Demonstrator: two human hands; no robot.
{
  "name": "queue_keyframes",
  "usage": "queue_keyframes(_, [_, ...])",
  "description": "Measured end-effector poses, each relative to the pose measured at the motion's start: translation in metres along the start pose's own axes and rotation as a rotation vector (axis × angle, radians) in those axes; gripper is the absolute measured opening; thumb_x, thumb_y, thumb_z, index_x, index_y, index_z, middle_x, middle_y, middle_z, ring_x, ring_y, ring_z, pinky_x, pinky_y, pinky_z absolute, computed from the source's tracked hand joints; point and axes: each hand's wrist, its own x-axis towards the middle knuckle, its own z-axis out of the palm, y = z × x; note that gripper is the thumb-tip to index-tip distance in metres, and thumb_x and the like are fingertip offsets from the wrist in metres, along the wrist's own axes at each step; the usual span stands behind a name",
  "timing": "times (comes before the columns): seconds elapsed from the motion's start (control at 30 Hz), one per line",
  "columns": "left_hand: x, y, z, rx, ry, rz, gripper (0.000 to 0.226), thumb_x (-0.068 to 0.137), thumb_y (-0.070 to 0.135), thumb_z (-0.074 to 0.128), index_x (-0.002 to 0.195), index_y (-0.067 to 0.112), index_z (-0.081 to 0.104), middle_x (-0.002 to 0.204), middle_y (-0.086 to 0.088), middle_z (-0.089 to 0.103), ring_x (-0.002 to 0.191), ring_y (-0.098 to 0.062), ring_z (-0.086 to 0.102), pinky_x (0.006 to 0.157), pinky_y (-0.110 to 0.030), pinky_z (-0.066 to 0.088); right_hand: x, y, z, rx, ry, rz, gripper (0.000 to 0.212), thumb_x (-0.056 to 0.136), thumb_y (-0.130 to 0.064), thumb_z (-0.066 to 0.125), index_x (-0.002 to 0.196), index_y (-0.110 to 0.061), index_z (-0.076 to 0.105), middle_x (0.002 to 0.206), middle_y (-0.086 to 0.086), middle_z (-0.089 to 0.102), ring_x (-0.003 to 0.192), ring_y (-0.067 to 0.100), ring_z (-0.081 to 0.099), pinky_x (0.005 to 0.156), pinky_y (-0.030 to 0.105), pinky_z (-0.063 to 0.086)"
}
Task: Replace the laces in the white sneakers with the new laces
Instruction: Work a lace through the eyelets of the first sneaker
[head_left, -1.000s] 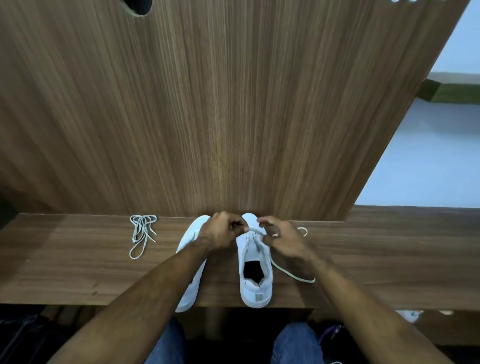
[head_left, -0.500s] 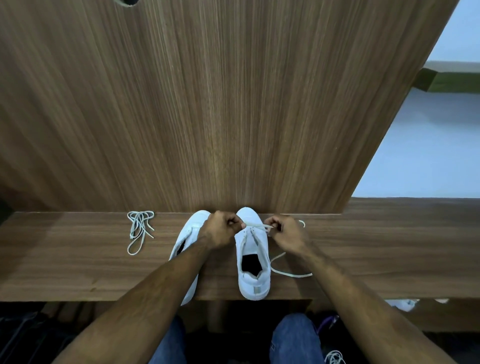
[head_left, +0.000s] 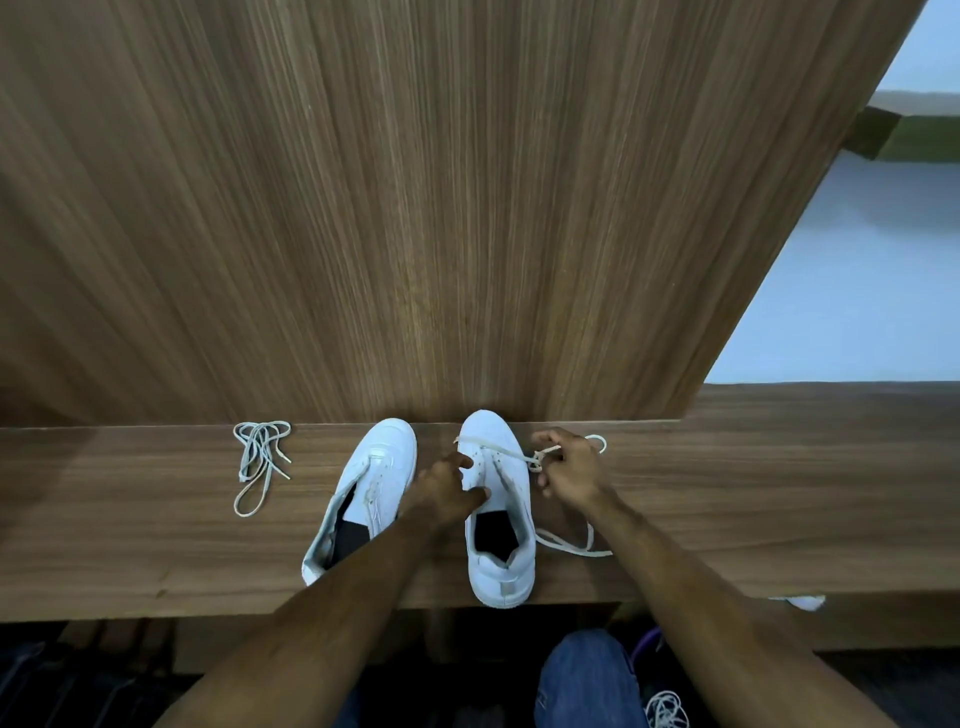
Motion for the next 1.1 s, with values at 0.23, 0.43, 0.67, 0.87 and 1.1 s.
queue_keyframes(0.23, [0.006,-0.003,0.023,0.158,0.011,-0.067,0.035,0.083,0.035,0.060,0.113,0.019,0.063,0.105,-0.003,0.069,0.100,-0.024,0.064,0.083,-0.033,0.051,0.033,0.009,0.017,-0.161,-0.019,0.056,0.024,0.083,-0.012,0.054,0.081,-0.024,0.074,0.091,-0.003,0.073,0.091,0.021,0.068,0.082,0.034,0.054])
queue_keyframes(0.43, [0.015,-0.009,0.032,0.186,0.054,-0.149,0.020,0.081,0.027,0.058,0.096,0.016,0.065,0.100,-0.009,0.067,0.096,-0.029,0.062,0.074,-0.032,0.047,0.049,0.006,0.041,-0.539,-0.090,-0.104,0.025,0.088,-0.021,0.053,0.108,-0.018,0.067,0.111,0.007,0.069,0.104,0.031,0.064,0.083,0.036,0.051])
queue_keyframes(0.67, [0.019,-0.016,0.036,0.196,0.102,-0.229,0.031,0.078,0.036,0.061,0.095,0.009,0.064,0.103,-0.014,0.067,0.099,-0.035,0.062,0.078,-0.035,0.049,0.046,0.019,0.044,-0.712,-0.101,-0.069,0.025,0.089,-0.026,0.045,0.103,-0.015,0.063,0.111,0.010,0.066,0.105,0.032,0.062,0.081,0.036,0.050])
queue_keyframes(0.87, [0.017,-0.014,0.036,0.167,0.102,-0.185,0.022,0.078,0.030,0.060,0.092,0.014,0.064,0.097,-0.011,0.069,0.093,-0.034,0.064,0.075,-0.035,0.051,0.037,0.066,-0.013,-0.740,-0.011,0.278,0.032,0.087,-0.037,0.054,0.108,-0.014,0.064,0.118,0.010,0.065,0.110,0.031,0.061,0.088,0.037,0.049])
queue_keyframes(1.1, [0.016,-0.014,0.037,0.211,0.115,-0.210,0.028,0.079,0.026,0.055,0.102,0.012,0.064,0.106,-0.013,0.067,0.101,-0.035,0.062,0.077,-0.037,0.049,0.016,0.036,0.004,-0.415,0.056,-0.022,0.017,0.086,-0.029,0.053,0.091,-0.026,0.068,0.097,0.000,0.071,0.088,0.024,0.066,0.074,0.032,0.051])
